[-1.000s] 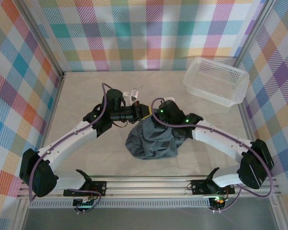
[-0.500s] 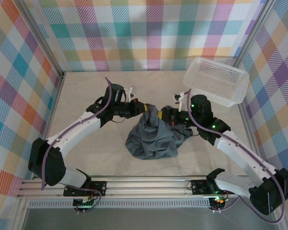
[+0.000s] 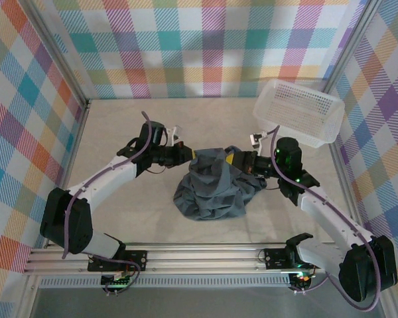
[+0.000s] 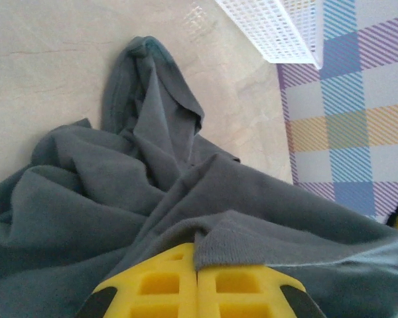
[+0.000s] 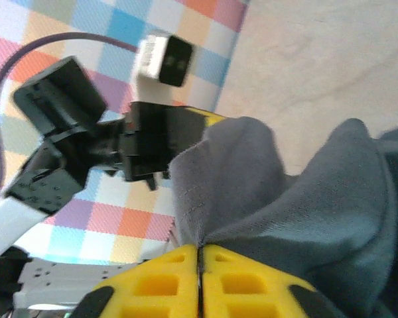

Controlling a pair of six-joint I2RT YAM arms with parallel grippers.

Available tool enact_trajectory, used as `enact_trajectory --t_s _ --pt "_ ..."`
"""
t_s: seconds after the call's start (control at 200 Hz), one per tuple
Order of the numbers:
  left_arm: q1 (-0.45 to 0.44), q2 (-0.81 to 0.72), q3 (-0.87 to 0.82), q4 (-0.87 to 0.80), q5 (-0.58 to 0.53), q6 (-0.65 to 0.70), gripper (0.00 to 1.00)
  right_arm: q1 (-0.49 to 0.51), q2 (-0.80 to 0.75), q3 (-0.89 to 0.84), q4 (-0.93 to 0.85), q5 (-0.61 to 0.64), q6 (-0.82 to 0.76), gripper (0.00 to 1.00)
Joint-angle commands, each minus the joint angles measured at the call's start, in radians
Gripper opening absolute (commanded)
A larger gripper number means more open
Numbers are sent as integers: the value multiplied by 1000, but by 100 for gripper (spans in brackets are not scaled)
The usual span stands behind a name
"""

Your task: Fold the inside-out t-shirt

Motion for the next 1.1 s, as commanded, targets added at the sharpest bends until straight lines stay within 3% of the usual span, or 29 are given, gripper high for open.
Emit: enact_trajectory --t_s 0.0,0.155,0.255,0.365,0.47,0.68,0.91,1.095 --pt "-25 -37 -29 103 65 -48 0 -8 -62 40 -319 153 -156 17" --pt "-155 -7 -61 230 17 -166 0 69 -197 80 -538 342 -131 30" --pt "-231 32 -71 298 -38 -225 0 185 -253 119 -735 605 -30 25" --pt "-267 37 -79 306 -77 -241 0 216 -253 143 -955 751 137 32" --pt "-292 14 -76 269 -70 -244 0 215 -184 154 -976 745 183 38" --pt "-306 -73 -76 229 -75 -274 0 216 38 264 -813 698 62 56" --pt "-305 -118 -11 180 -68 -268 0 203 211 356 -738 711 101 58" --pt "-305 -118 -5 195 -61 -280 0 202 253 378 -739 690 101 58"
